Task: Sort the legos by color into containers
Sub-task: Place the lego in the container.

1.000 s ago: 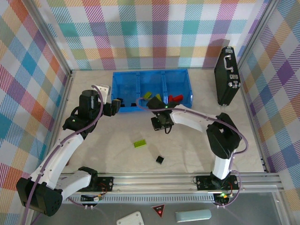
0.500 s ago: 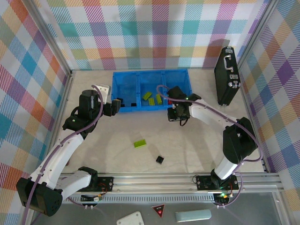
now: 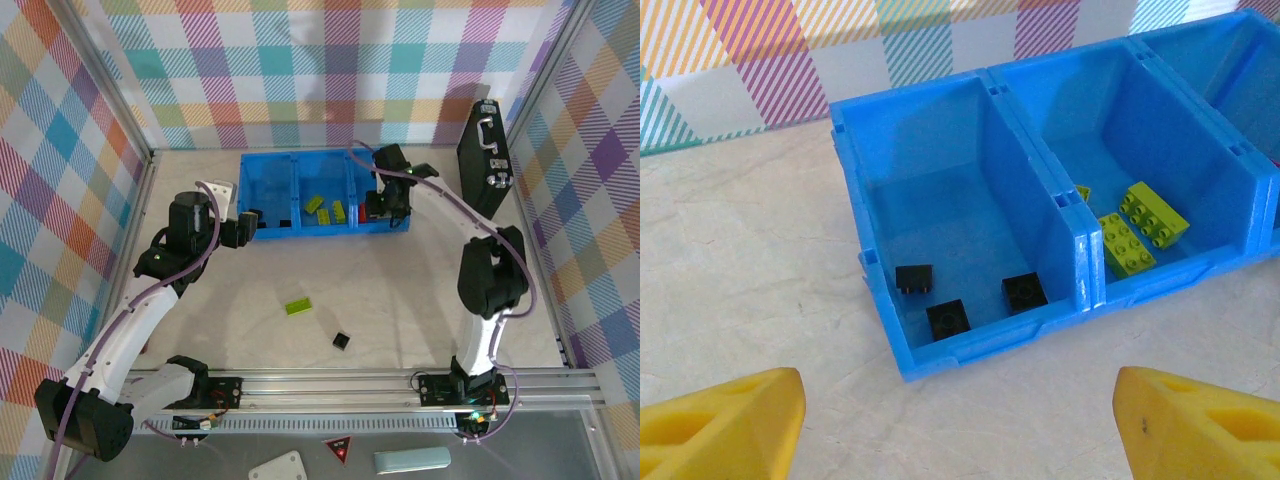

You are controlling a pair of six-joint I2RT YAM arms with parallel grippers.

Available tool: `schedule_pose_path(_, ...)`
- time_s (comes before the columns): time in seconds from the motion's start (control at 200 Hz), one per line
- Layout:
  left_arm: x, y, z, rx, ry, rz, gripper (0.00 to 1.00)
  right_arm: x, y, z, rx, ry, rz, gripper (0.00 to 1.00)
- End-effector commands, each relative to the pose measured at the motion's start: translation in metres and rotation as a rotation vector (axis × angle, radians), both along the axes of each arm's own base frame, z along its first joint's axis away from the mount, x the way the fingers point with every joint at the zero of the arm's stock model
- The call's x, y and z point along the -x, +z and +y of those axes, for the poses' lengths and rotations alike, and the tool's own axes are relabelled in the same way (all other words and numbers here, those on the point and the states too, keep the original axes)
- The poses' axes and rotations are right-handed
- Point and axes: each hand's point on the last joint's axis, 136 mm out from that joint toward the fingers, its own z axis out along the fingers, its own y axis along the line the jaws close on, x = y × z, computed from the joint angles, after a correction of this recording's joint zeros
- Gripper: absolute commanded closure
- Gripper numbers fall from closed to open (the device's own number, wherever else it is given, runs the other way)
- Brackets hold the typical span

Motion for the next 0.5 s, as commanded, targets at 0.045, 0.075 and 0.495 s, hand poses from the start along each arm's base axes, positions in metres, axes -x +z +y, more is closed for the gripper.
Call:
schedule_pose_path(0.045, -0.004, 0.013, -0.001, 0.017, -0.002, -0.029, 0.2, -0.028, -0.005, 0.004, -0.009, 0.04, 0.011, 0.65)
schedule_pose_path(0.075, -0.004, 0.013, 0.0, 0.015, -0.002, -0.031, 0.2, -0.033, -0.008, 0.003, -0.006, 0.038, 0.015, 0.65)
schedule_pose_path(0.495, -0.006, 0.009, -0.001, 0.011, -0.001, -0.018, 0.2, -0.097, -0.041, -0.002, 0.033, 0.008, 0.024, 0.65)
